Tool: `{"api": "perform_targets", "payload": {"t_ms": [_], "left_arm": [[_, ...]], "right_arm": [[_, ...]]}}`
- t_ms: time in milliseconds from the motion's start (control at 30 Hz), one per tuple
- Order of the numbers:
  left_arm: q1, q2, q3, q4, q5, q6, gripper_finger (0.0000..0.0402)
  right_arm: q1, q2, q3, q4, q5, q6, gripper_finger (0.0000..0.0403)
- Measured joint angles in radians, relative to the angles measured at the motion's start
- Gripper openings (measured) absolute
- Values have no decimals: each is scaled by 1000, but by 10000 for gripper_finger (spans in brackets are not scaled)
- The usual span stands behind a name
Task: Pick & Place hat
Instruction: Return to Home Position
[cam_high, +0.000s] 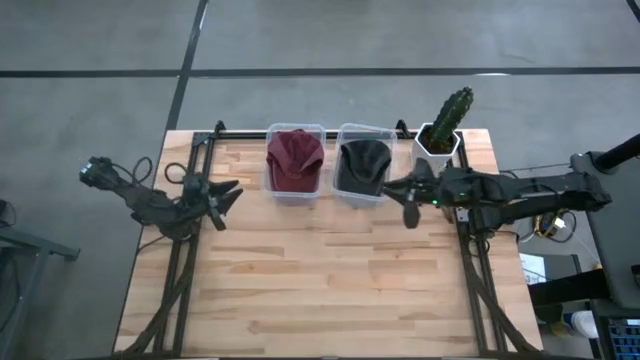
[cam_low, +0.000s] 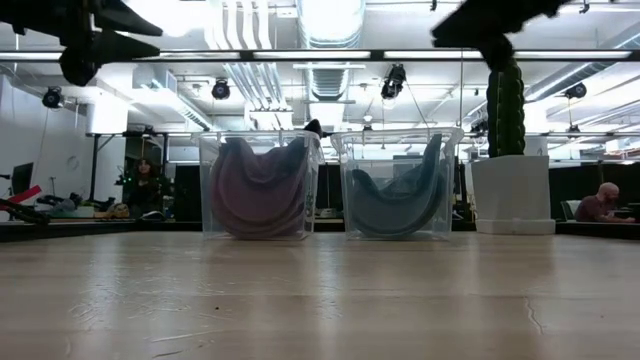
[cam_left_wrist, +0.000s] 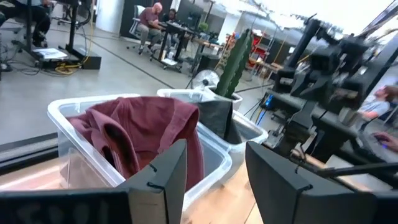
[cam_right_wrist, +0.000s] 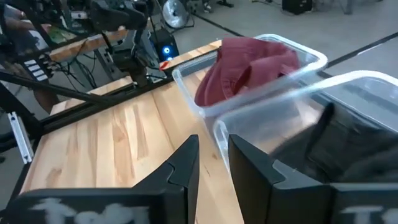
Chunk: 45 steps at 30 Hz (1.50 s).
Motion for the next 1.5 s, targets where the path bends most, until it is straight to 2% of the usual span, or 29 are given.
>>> {"api": "perform_targets", "payload": {"t_ms": [133, 267, 467, 567, 667, 733, 833, 933, 1000, 1100, 1300, 1500], "left_arm": [[0, -27, 0, -3, 8, 47, 156], [0, -57, 0, -47, 21, 62, 156], [0, -121, -15, -114, 79, 80, 156], [0, -167, -48, -96, 83, 104, 156], [0, -213, -100, -40, 84, 159, 156], [0, -239, -147, 59, 89, 216, 156], [1, -258, -246, 283, 183, 321, 156], [6, -248, -348, 493, 338, 375, 156], [14, -232, -394, 564, 370, 357, 156], [40, -196, -384, 510, 364, 305, 156], [130, -148, -390, 517, 378, 265, 156], [227, -149, -394, 461, 555, 194, 156]], "right_arm": [[0, -155, -95, -41, 0, 11, 86], [0, -287, -178, -39, -10, 101, 85], [0, -433, -296, -34, -183, 16, 74], [0, -497, -353, 20, -194, -2, 70], [0, -562, -417, 87, -202, -33, 68], [0, -604, -460, 144, -219, -57, 70], [0, -662, -515, 195, -243, -56, 75], [0, -706, -556, 195, -268, -29, 80], [0, -728, -575, 197, -288, -21, 82], [0, -751, -598, 203, -311, -19, 85], [0, -765, -617, 216, -370, -61, 83], [0, -765, -651, 274, -426, -75, 71]]}}
